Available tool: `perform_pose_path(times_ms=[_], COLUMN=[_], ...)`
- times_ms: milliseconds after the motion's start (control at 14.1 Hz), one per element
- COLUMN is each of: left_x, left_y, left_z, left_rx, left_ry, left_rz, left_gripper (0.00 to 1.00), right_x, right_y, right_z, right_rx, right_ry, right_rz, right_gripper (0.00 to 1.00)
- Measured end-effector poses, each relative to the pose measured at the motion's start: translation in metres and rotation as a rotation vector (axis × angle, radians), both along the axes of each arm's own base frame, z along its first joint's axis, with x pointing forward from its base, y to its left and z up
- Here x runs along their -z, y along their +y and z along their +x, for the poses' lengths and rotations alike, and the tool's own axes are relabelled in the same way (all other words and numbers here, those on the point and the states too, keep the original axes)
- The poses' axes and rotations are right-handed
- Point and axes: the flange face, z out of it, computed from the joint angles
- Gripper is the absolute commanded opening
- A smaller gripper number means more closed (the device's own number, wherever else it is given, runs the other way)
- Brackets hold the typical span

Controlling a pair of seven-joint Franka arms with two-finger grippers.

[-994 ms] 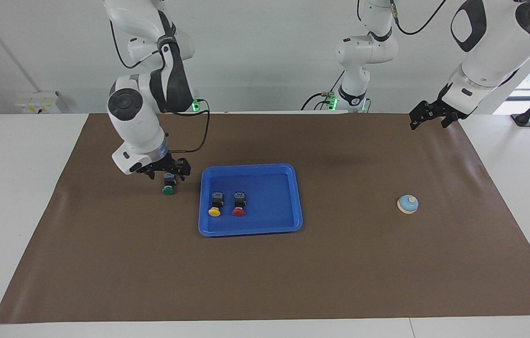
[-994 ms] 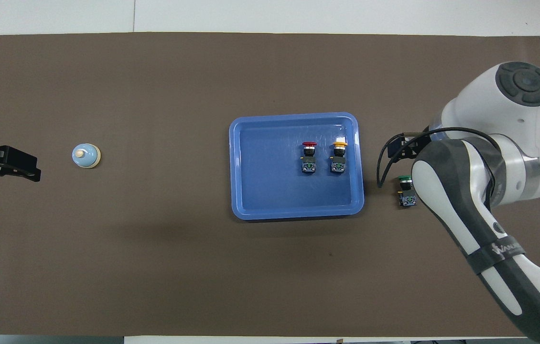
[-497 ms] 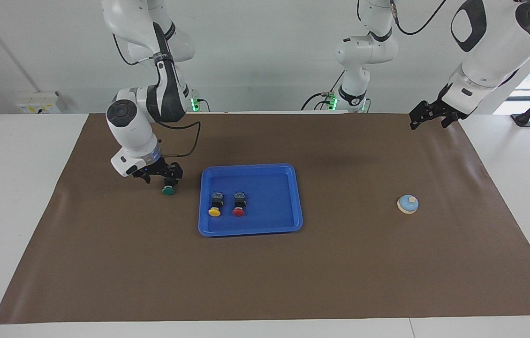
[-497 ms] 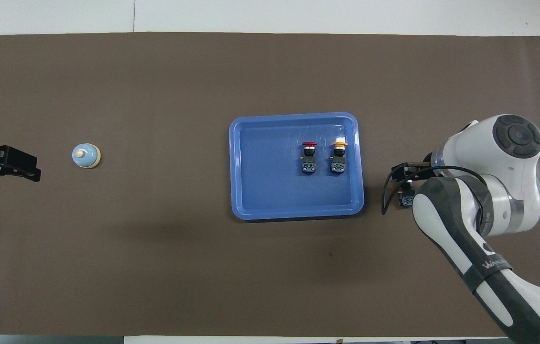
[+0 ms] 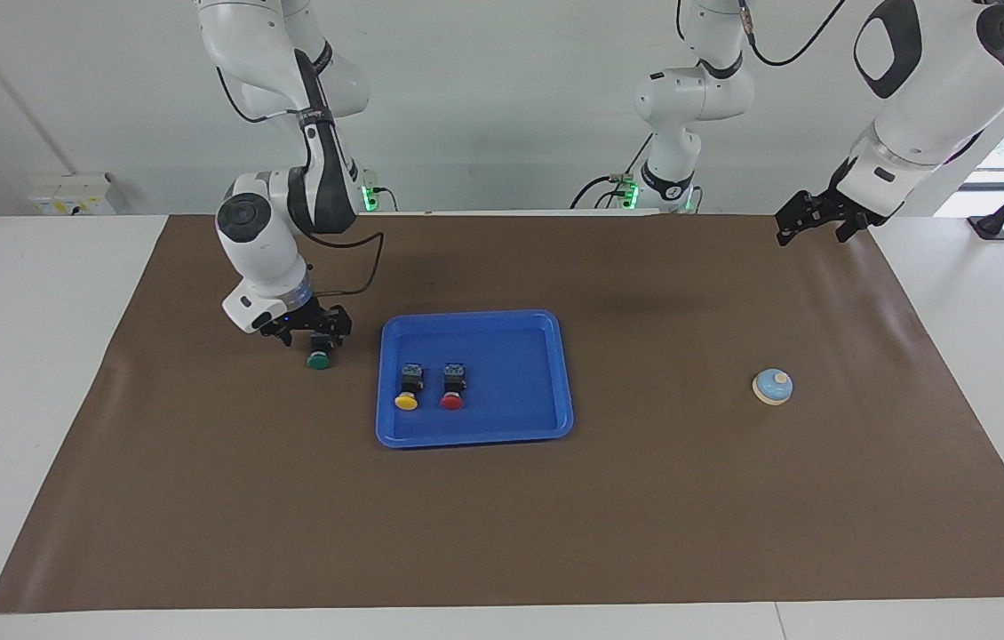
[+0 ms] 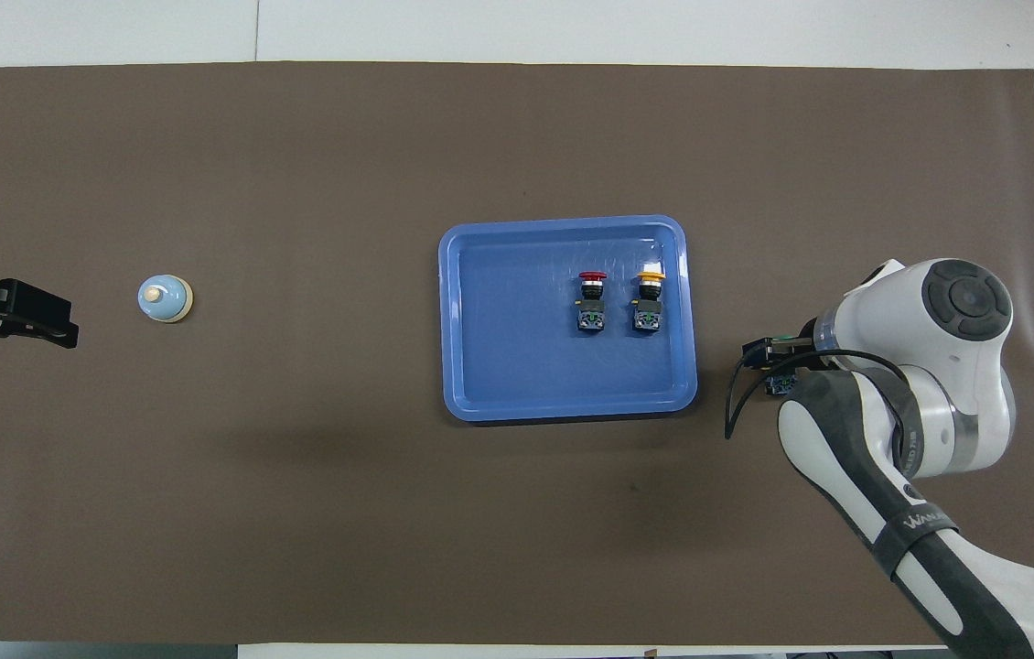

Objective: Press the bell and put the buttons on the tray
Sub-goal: 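Return the right gripper and grasp the green-capped button, then carry the green button into the tray beside the red one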

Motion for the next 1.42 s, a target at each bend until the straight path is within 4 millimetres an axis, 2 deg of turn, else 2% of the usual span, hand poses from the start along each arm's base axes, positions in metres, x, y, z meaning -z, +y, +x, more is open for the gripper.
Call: perform_pose_path(times_ms=[213, 497, 568, 639, 710, 923, 994, 1065, 1207, 1278, 1420], left_x=[0.0, 0.0, 0.0, 0.0, 0.0, 0.0, 0.0, 0.0, 0.0, 0.0, 0.0], left_y=[0.0, 0.0, 0.0, 0.0, 0.0, 0.0, 0.0, 0.0, 0.0, 0.0, 0.0], left_z=[0.0, 0.0, 0.0, 0.0, 0.0, 0.0, 0.0, 0.0, 0.0, 0.0, 0.0], left_rx=[0.0, 0.0, 0.0, 0.0, 0.0, 0.0, 0.0, 0.0, 0.0, 0.0, 0.0], left_ry=[0.0, 0.0, 0.0, 0.0, 0.0, 0.0, 0.0, 0.0, 0.0, 0.0, 0.0], left_rz=[0.0, 0.0, 0.0, 0.0, 0.0, 0.0, 0.0, 0.0, 0.0, 0.0, 0.0], left_gripper=[1.0, 1.0, 1.0, 1.0, 1.0, 1.0, 1.0, 1.0, 1.0, 1.0, 1.0], right_x=[0.005, 0.006, 0.007, 0.008, 0.008, -0.009, -0.025, -0.051, -0.104, -0.12, -0.129], right_y=[0.001, 0.002, 0.002, 0.002, 0.002, 0.008, 0.016, 0.03, 0.072, 0.095, 0.145], right_z=[-0.004, -0.005, -0.005, -0.005, -0.005, 0.005, 0.013, 0.025, 0.045, 0.05, 0.053], right_rx=[-0.003, -0.005, -0.005, -0.005, -0.005, -0.015, -0.026, -0.03, -0.015, -0.014, -0.044], right_ry=[0.012, 0.012, 0.006, -0.007, -0.014, -0.032, -0.015, 0.003, -0.004, -0.02, -0.036], right_rz=[-0.001, -0.001, -0.001, 0.001, 0.001, 0.003, 0.002, 0.0, -0.003, 0.001, 0.014], right_gripper=[0.83, 0.45, 0.31, 0.1, 0.0, 0.0, 0.0, 0.0, 0.0, 0.0, 0.0])
